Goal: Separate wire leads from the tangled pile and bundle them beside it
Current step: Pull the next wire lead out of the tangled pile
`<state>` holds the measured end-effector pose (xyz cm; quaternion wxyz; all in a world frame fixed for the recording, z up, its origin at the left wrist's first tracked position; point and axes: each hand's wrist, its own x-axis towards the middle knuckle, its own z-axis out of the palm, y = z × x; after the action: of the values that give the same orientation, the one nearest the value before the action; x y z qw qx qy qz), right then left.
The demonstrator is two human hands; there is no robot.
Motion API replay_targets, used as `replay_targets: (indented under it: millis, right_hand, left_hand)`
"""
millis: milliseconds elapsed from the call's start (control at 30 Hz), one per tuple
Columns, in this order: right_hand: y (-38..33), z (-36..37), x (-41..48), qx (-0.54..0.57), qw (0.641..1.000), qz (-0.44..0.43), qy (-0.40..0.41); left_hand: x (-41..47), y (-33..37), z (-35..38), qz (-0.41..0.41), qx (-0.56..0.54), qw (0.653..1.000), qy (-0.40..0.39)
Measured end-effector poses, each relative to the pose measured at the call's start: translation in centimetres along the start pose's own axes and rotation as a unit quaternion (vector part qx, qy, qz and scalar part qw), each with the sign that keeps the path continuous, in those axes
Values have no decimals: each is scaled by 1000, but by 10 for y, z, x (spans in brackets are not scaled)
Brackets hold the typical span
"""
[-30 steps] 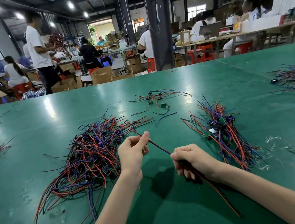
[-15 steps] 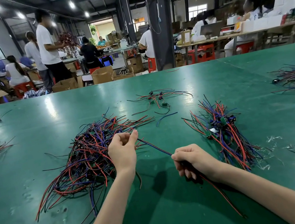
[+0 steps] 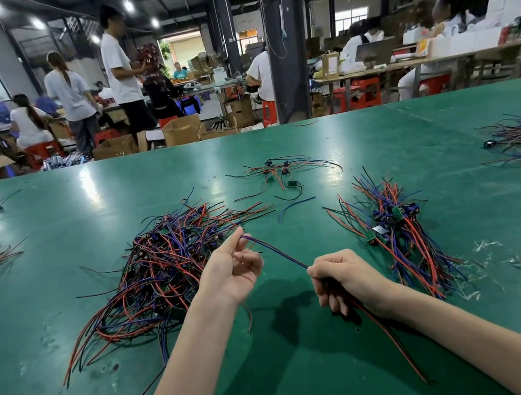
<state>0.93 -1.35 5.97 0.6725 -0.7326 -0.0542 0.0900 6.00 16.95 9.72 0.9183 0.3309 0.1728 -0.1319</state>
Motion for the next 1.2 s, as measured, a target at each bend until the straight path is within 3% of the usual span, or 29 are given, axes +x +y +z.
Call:
replay_targets:
  millis: [133,367,433,500,567,633,800,900,967,1033,1200]
  right_hand:
    - [0,0,0,-3,1000,-1,2]
    - [-1,0,-2,-6,1000,-2,-1]
    - [-1,0,-3,-6,1000,-3,-2]
    - [-1,1,-3,-5,1000,-6,-3]
    - [-2,2,-4,-9,1000,-10,-10]
    - [-3,4,-5,-11,1000,-10,-17]
    - [-4,8,-8,-22,999,-16,-37]
    - [-5,8,-10,-28,999,-17,-34]
    - [-6,8,-10,-28,999,-17,-30]
    - [-6,8,-10,-27,999,-16,-29]
    - [-4,8,-11,-24,999,-17,-21]
  left_hand:
    - [-3,4,-5,-98,-62,993,-33]
    - [-11,5,-4,-152,-77,979,-116]
    - [-11,4,-1,-75,-37,993,-78]
    - [-6,1,0,85,48,995,5]
    - [-4,-1,0,218,106,969,46]
    - [-1,-3,-3,299,163,938,68]
    - [6,-7,-11,425,297,847,120]
    - [10,-7,-17,467,399,775,149]
    - [12,-6,-18,477,422,755,156]
    - [13,-5,-17,466,411,769,152]
    - [13,-1,-16,378,340,855,102]
